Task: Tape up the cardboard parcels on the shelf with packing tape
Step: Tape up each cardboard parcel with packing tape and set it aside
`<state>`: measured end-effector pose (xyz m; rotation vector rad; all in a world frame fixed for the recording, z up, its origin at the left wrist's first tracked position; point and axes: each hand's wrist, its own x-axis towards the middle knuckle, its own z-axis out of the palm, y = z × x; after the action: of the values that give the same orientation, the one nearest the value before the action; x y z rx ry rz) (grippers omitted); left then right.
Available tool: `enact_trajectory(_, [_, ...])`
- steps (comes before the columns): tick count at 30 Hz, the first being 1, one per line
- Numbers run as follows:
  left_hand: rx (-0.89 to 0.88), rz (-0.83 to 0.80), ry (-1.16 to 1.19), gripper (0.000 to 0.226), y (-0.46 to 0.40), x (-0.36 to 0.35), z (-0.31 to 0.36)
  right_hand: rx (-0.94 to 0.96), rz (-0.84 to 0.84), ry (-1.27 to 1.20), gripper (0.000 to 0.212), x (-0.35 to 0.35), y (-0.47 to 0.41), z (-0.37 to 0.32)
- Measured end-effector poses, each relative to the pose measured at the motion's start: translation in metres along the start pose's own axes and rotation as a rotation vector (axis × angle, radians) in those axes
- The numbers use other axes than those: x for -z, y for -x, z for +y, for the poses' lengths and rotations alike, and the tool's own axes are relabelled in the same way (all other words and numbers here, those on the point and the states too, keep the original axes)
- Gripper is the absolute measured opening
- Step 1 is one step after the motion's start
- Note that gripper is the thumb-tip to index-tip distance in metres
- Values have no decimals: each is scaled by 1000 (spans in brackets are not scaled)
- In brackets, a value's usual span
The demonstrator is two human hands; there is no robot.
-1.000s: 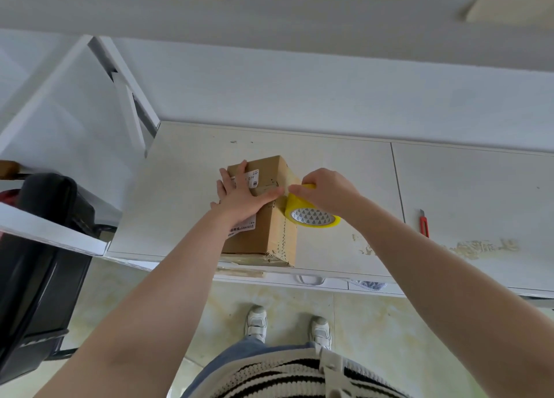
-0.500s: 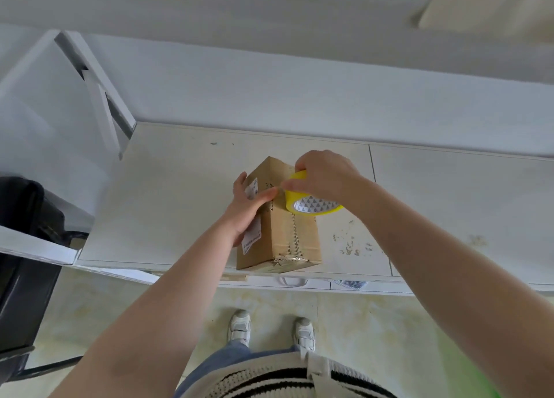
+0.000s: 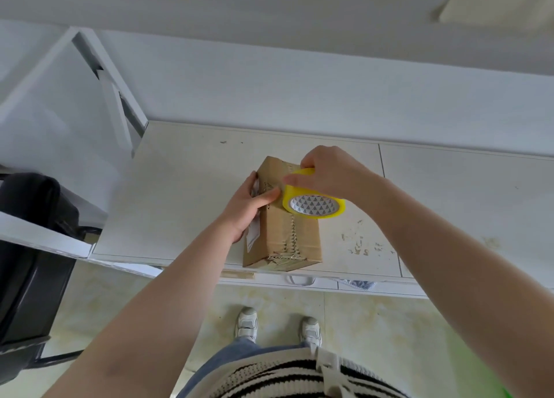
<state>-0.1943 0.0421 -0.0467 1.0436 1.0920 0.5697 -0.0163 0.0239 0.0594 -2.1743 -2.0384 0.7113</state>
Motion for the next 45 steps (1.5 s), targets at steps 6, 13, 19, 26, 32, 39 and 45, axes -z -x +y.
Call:
enact_trajectory(6, [69, 32, -85, 80, 5, 25, -8, -17, 19, 315, 50, 3, 1, 10])
enact_trajectory(13, [100, 35, -35, 79, 1, 28, -15, -168, -71, 207, 53, -17, -1, 38])
enact_trajectory(19, [120, 16, -33, 72, 0, 26, -14, -218, -97, -46, 50, -47, -4, 62])
enact_trajectory(26, [60, 75, -362, 85, 3, -2, 16, -198, -130, -100, 51, -53, -9, 71])
enact_trajectory(32, [-5, 223, -806, 134, 7, -36, 11, -205, -119, -95, 55, -58, -9, 74])
enact_trajectory(39, [-48, 225, -732, 137, 1, -34, 6, -217, -107, -120, 54, -61, -10, 75])
enact_trajectory(45, [-272, 256, -1370, 105, 5, -55, 13, -206, -119, -88, 49, -57, -9, 75])
